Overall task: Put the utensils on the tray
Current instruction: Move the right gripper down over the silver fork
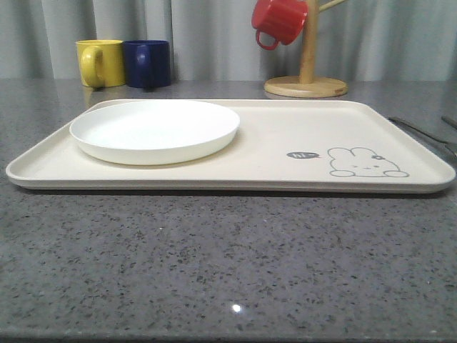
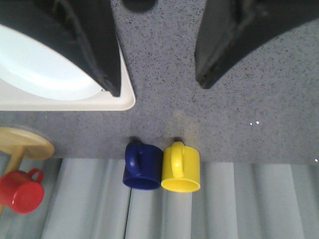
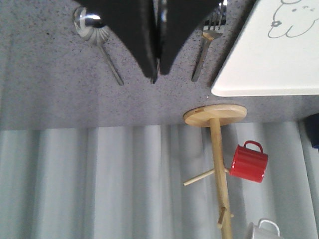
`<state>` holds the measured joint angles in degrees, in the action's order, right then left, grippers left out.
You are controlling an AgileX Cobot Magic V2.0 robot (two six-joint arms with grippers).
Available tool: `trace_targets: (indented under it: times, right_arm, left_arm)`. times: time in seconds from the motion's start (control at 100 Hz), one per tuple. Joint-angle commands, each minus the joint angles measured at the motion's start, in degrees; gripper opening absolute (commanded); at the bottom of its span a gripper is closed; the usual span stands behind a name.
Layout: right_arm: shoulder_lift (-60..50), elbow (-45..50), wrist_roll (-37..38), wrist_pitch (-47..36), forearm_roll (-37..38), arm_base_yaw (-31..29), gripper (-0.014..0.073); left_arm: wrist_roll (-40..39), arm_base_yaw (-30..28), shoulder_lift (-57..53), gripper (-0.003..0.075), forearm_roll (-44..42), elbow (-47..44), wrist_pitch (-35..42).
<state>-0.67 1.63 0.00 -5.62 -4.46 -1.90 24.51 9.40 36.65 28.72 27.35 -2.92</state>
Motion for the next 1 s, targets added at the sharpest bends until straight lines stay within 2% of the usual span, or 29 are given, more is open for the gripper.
trace_targets:
  times: [0.0, 0.07, 0.2, 0.4, 0.57, 0.73, 0.89, 0.96, 0.99]
  right_arm:
    - [-0.9, -1.3, -0.5, -6.4, 0.4, 0.2, -0.0036]
    - [-0.8, -3.0, -0.5, -4.0, -0.7, 0.2, -0.0036]
    - [1.8, -10.8, -0.5, 9.0, -2.1, 0.2, -0.0036]
    - [16.3, -27.7, -0.5, 30.4, -2.1, 0.2, -0.0036]
    - [31.9, -43.1, -0.5, 41.0, -2.2, 0.2, -0.0036]
    - [43.7, -53.7, -0.5, 45.2, -3.3, 0.2, -0.0036]
    - [51.1, -57.7, -0.5, 44.8, -3.6, 0.2, -0.0033]
    - [53.5, -58.2, -0.5, 45.1, -3.6, 0.2, 0.0001]
    - [54.2, -58.2, -0.5, 45.3, -3.6, 0.2, 0.0042]
  left_arm:
    - [0.2, 0.3, -4.1, 0.0292, 0.6, -0.3, 5.3]
    - [0.2, 0.3, -6.3, 0.0203, 0.6, -1.4, 5.3]
    - [0.2, 0.3, -8.2, -0.0019, 0.6, -2.3, 5.2]
    - [0.2, 0.3, -8.2, -0.0017, 0.6, -2.3, 5.2]
    - [0.2, 0.3, -8.2, -0.0017, 0.6, -2.4, 5.2]
    - [0.2, 0.3, -8.2, -0.0017, 0.6, -2.4, 5.2]
    - [0.2, 0.3, -8.2, -0.0017, 0.6, -2.4, 5.2]
    - [0.2, 0.3, -8.2, -0.0017, 0.6, -2.4, 5.2]
    - [0.2, 0.3, -8.2, -0.0017, 0.6, -2.4, 5.2]
